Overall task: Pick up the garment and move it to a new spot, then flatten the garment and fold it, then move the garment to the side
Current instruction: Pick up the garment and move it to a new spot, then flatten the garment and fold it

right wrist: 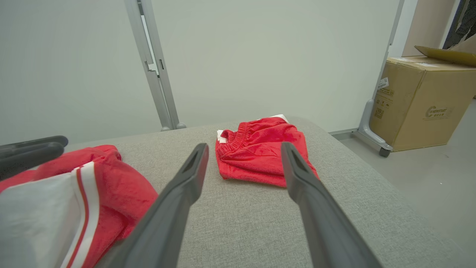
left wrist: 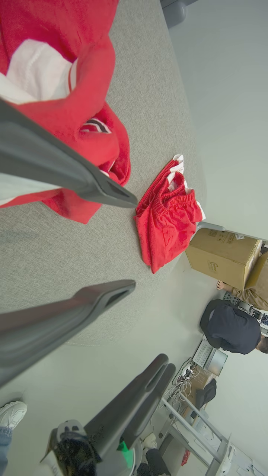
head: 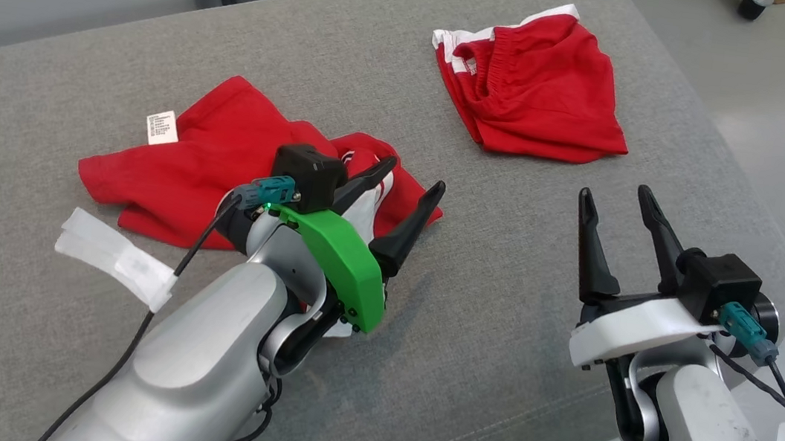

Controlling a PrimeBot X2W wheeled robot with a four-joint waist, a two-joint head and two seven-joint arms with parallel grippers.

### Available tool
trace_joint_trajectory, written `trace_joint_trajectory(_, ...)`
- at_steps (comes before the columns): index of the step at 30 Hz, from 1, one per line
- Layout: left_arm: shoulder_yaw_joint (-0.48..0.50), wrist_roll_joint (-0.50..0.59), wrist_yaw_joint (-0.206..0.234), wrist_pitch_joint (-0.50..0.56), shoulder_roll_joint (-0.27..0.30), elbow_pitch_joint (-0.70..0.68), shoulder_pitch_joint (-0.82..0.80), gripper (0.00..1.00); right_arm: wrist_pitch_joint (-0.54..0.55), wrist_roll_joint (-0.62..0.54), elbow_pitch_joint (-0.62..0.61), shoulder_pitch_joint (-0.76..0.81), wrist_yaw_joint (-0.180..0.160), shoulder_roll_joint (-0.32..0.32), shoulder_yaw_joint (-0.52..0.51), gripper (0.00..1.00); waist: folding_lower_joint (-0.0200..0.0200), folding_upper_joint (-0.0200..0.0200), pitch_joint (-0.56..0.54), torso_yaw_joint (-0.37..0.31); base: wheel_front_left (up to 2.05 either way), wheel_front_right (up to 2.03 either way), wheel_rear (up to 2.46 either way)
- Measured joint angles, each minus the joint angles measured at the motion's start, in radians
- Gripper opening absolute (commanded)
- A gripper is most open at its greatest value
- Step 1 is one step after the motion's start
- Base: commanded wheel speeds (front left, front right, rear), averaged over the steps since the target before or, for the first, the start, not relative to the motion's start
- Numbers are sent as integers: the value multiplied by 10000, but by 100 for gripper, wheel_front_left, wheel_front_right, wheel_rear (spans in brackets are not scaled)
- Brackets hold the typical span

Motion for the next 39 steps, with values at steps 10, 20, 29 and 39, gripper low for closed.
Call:
trace_joint_trajectory(10, 288, 639, 159, -1024, 36, -301, -411, 100, -31, -21, 188, 10, 625, 132, 1317, 100, 0, 0, 0, 771, 0, 0, 0)
trace_joint_trajectory(20, 775, 625, 786, -1923, 142, -343, 1048, 100, 146, -33, 1256, -289, 1264, 397, 2428, 100, 0, 0, -249, 1988, 0, 0, 0)
trace_joint_trajectory(29, 1231, 96, 1064, -2111, 136, -871, 2270, 100, 813, 188, 2909, -388, 913, 433, 2263, 100, 0, 0, -542, 3169, 0, 0, 0)
trace_joint_trajectory(39, 1436, 8, 1066, -2144, 153, -1350, 2826, 100, 886, 619, 3829, -704, 445, 439, 1839, 0, 0, 0, -726, 4512, 0, 0, 0)
